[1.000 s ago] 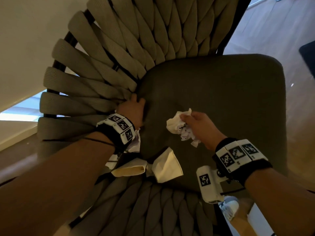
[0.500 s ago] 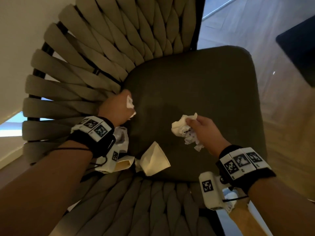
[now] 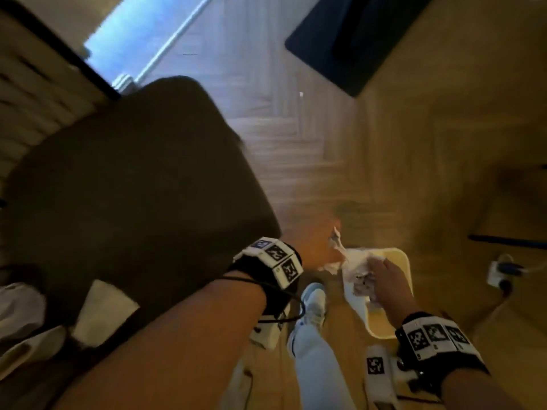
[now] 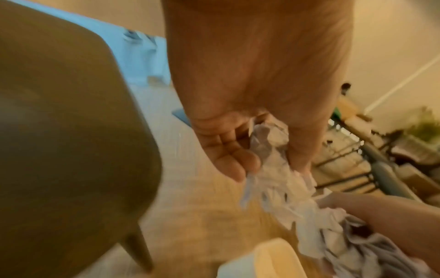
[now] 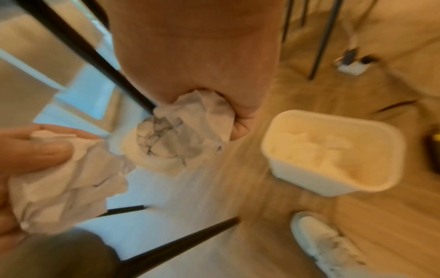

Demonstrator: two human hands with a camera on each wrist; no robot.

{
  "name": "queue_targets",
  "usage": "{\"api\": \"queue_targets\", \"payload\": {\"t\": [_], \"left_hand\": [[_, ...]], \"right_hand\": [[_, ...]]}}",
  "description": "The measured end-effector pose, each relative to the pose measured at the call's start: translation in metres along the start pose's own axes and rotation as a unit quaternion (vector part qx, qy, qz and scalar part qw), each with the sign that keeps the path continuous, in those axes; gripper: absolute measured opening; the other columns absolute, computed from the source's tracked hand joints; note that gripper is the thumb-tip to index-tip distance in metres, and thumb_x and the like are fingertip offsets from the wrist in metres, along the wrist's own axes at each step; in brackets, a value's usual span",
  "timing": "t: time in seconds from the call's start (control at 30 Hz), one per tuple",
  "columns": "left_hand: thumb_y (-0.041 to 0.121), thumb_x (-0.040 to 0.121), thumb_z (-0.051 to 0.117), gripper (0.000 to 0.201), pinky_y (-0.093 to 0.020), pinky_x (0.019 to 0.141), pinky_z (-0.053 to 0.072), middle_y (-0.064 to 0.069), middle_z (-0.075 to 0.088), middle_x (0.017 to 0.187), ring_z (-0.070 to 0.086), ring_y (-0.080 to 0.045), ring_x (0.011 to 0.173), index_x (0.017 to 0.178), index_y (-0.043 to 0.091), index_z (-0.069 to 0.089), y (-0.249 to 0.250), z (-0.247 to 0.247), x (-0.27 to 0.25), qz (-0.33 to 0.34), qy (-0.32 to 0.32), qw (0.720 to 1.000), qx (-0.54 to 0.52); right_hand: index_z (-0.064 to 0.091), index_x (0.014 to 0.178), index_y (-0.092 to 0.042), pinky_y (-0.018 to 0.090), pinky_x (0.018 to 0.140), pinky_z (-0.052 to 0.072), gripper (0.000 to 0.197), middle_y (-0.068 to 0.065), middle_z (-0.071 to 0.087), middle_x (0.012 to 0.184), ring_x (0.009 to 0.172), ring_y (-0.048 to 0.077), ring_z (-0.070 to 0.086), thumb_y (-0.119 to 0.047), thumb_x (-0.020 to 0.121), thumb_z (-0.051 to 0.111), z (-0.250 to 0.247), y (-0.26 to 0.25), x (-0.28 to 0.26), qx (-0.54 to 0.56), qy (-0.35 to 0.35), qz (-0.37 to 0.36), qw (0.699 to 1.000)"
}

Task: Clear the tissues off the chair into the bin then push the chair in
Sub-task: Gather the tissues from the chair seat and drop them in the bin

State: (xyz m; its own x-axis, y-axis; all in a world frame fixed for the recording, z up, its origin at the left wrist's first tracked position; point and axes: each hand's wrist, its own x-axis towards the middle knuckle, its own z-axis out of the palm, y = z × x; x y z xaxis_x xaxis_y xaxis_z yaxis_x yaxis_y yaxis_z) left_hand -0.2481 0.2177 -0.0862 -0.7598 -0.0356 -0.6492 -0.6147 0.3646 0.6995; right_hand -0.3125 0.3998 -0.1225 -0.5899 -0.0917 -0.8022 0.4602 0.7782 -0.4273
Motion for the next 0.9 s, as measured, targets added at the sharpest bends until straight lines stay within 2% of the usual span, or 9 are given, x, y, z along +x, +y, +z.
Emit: {"api": "queue_targets", "payload": {"t": [0.07,0.17,0.27,0.37,0.57,0.63,0.73,0.8,0.9], "left_hand": [[0.029,0.082,0.069,0.026,-0.031,0.072,0.044,-0.01,0.056,0.093,0.056,-0.023,0.084,0.098,0.014,0.055,0.011,0.044,0.043,-0.036,-0.044,0.998,0.012],[0.036,0.08,0.066,0.047,-0.039,0.075,0.054,-0.012,0.063,0.105,0.064,-0.031,0.093,0.116,0.01,0.052,0.013,0.111,0.099,-0.117,-0.101,0.988,0.009],[0.035,0.083,0.064,0.051,-0.036,0.067,0.051,-0.017,0.063,0.115,0.065,-0.036,0.094,0.124,0.01,0.047,0.007,0.171,0.138,-0.147,-0.129,0.981,-0.002],[0.036,0.085,0.063,0.056,-0.041,0.079,0.056,-0.013,0.058,0.122,0.064,-0.033,0.097,0.13,0.016,0.037,0.008,0.219,0.169,-0.17,-0.116,0.979,-0.003],[0.033,0.087,0.06,0.073,-0.044,0.08,0.058,-0.017,0.059,0.121,0.066,-0.034,0.095,0.145,0.022,0.018,0.008,0.254,0.181,-0.216,-0.094,0.972,0.014],[0.033,0.088,0.058,0.062,-0.041,0.079,0.057,-0.014,0.061,0.115,0.066,-0.031,0.094,0.141,0.019,0.028,0.007,0.248,0.172,-0.222,-0.075,0.972,0.018],[0.033,0.086,0.057,0.033,-0.042,0.081,0.058,-0.013,0.069,0.103,0.067,-0.028,0.089,0.111,0.012,0.057,0.005,0.227,0.143,-0.233,-0.04,0.971,-0.026],[0.031,0.087,0.058,0.023,-0.039,0.075,0.057,-0.012,0.071,0.091,0.067,-0.023,0.075,0.095,0.01,0.063,0.006,0.202,0.118,-0.247,0.0,0.965,-0.087],[0.028,0.091,0.058,0.016,-0.03,0.057,0.053,-0.004,0.066,0.075,0.062,-0.015,0.062,0.085,0.014,0.062,0.006,0.147,0.073,-0.251,0.08,0.949,-0.173]], "right_hand": [[0.059,0.091,-0.014,0.033,0.072,0.041,0.022,0.016,0.06,0.094,0.094,0.035,0.059,-0.022,0.099,0.04,-0.034,0.045,0.023,-0.003,0.012,0.045,0.999],[0.045,0.131,-0.004,0.032,0.091,0.039,0.036,0.018,0.048,0.137,0.13,0.031,0.044,-0.018,0.099,0.041,-0.064,0.114,0.063,-0.018,0.027,0.149,0.988],[0.046,0.131,-0.003,0.035,0.099,0.037,0.04,0.018,0.049,0.138,0.125,0.031,0.048,-0.02,0.094,0.048,-0.077,0.171,0.099,-0.014,0.038,0.147,0.988],[0.047,0.128,0.003,0.046,0.102,0.041,0.047,0.027,0.052,0.132,0.12,0.042,0.05,-0.032,0.096,0.043,-0.08,0.198,0.124,0.039,0.062,0.161,0.984],[0.03,0.144,-0.006,0.038,0.105,0.031,0.054,0.018,0.034,0.15,0.135,0.035,0.035,-0.032,0.098,0.04,-0.078,0.205,0.131,0.045,0.041,0.171,0.983],[0.035,0.143,-0.008,0.038,0.1,0.034,0.053,0.016,0.037,0.149,0.133,0.035,0.038,-0.032,0.097,0.044,-0.076,0.198,0.122,0.046,0.033,0.162,0.985],[0.051,0.129,-0.01,0.032,0.083,0.035,0.048,0.014,0.054,0.132,0.116,0.03,0.05,-0.036,0.089,0.048,-0.07,0.169,0.095,0.013,-0.016,0.106,0.994],[0.057,0.121,-0.01,0.029,0.078,0.031,0.038,0.01,0.059,0.114,0.1,0.024,0.051,-0.03,0.091,0.048,-0.061,0.135,0.072,-0.016,-0.053,0.053,0.997],[0.062,0.112,-0.012,0.03,0.081,0.039,0.029,0.009,0.064,0.111,0.103,0.024,0.057,-0.029,0.093,0.047,-0.034,0.077,0.038,-0.056,-0.11,-0.037,0.992]]}}
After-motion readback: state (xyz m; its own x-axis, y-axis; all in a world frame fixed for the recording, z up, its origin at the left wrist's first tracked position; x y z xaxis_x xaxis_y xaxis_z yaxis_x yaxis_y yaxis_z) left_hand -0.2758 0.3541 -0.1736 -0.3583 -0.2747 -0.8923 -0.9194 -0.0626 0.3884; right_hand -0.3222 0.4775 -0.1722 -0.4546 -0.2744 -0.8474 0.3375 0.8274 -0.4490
